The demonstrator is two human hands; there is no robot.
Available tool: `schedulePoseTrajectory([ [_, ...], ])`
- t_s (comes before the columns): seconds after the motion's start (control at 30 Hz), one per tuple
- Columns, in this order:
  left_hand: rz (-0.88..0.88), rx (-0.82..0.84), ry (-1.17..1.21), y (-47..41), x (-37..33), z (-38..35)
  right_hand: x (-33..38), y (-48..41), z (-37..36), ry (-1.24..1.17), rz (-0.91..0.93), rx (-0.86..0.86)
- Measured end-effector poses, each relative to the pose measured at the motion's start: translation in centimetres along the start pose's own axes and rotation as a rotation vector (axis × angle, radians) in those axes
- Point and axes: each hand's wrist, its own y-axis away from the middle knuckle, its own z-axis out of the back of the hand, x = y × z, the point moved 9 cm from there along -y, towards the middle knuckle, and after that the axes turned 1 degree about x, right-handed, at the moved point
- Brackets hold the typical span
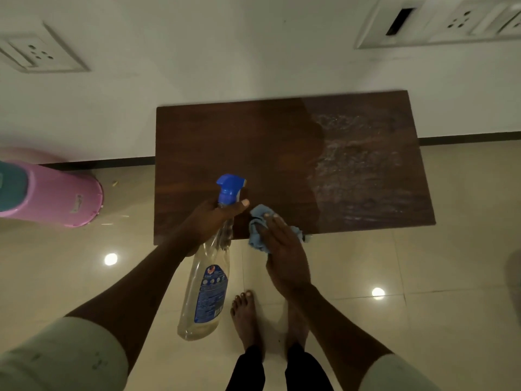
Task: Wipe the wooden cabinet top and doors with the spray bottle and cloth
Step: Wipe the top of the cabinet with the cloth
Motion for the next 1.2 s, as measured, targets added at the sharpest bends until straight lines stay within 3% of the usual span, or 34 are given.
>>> schedulePoseTrajectory([
  [0.1, -0.031, 0.021, 0.006, -0.1, -0.8, -1.2, -0.3, -1.7, 1.2, 0.016, 0.093, 0.064],
  [0.23, -0.033, 0.044, 0.059, -0.5, -2.7, -2.3, -4.9, -3.9, 7.0, -0.028, -0.081, -0.005],
  [0.47, -0.168, 0.069, -0.031, -3.2, -9.3, -5.3, -13.1, -9.8, 18.1, -0.142, -0.489, -0.390],
  [0.6, -0.195, 0.066, -0.007, -5.8, -12.6, -7.0, -17.8, -12.4, 20.9, -0.267, -0.482, -0.567],
  [0.73, -0.198, 0.010, 0.005, -8.4, -15.4, -7.8, -21.0, -13.6, 22.4, -0.314, -0.494, -0.608],
  [0.93, -0.193, 0.063, -0.059, -10.2, -17.0, -9.5, -23.9, -15.4, 23.2, -0.327, -0.490, -0.600],
  [1.2, 0.027, 0.108, -0.150, -8.2, -14.5, -11.9, -26.9, -17.9, 24.0, -0.405, -0.547, -0.584],
])
